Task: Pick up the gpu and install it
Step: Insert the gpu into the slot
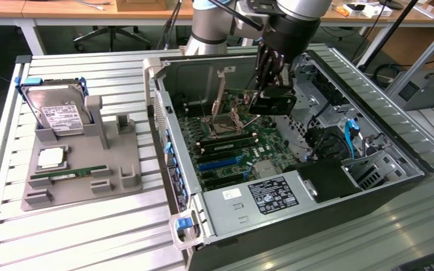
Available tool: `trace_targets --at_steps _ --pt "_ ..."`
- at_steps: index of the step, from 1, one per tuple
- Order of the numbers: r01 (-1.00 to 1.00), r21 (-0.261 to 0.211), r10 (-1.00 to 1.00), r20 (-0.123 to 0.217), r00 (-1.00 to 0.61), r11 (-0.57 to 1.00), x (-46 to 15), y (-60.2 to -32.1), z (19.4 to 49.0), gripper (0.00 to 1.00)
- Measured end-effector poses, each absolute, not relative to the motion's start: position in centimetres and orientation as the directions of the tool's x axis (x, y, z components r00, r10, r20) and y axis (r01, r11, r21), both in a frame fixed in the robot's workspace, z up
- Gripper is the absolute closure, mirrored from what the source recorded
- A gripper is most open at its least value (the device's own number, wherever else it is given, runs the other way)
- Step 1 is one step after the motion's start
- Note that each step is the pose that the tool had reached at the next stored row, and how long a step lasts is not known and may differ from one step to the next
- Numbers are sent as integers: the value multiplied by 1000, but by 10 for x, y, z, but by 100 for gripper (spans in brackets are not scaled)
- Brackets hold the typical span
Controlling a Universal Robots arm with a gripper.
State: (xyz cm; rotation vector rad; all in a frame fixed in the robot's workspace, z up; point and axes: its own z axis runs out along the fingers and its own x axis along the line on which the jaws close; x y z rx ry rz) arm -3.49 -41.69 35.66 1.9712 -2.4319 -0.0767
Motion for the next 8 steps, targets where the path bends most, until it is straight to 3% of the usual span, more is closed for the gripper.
trace_targets --at_steps 8 --pt "-982 44 -983 -23 -184 182 -35 -417 357 73"
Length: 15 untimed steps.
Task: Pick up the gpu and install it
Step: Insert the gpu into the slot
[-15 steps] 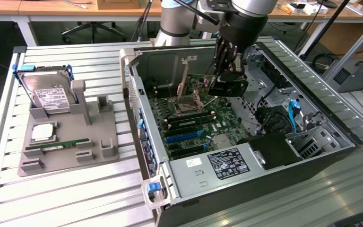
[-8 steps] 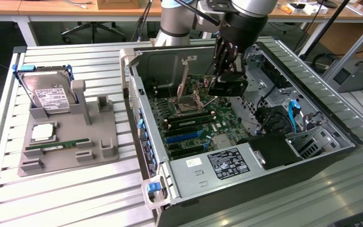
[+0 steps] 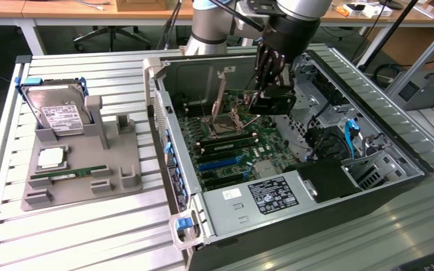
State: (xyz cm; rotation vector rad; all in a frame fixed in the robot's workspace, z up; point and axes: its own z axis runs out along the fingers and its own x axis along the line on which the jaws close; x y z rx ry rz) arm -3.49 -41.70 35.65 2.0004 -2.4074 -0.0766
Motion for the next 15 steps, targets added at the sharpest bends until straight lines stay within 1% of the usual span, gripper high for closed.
trace_targets --at_steps 15 --pt "-987 44 -988 -23 -153 152 -35 -417 356 73"
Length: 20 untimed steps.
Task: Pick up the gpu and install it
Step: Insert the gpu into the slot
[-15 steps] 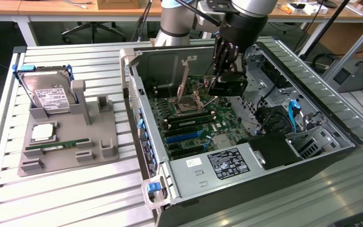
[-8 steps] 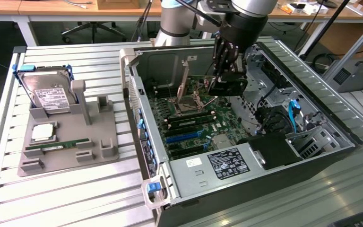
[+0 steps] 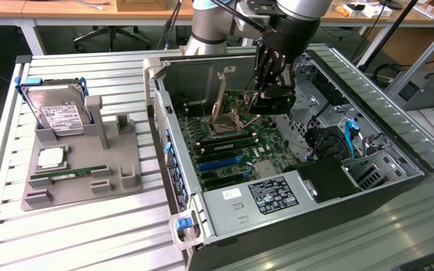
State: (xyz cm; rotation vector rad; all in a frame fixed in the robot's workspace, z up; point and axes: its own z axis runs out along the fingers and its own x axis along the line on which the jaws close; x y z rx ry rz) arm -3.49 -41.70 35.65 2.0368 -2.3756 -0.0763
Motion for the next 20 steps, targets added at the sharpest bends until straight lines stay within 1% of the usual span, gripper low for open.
trace_targets --at_steps 20 --pt "-993 44 -994 -23 -111 110 -35 -417 356 73"
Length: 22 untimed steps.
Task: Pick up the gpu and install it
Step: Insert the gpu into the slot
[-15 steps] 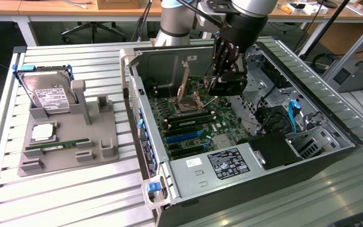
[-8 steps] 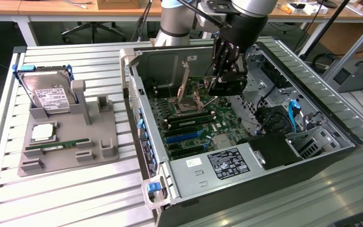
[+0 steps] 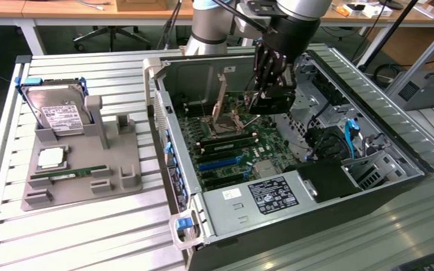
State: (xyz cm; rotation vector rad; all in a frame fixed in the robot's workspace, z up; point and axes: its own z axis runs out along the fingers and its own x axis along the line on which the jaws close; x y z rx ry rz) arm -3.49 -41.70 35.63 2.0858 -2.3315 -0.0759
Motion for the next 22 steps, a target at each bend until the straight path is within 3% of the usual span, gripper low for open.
trace_targets --at_steps 22 --pt "-997 44 -997 -23 -68 67 -35 -417 356 73"
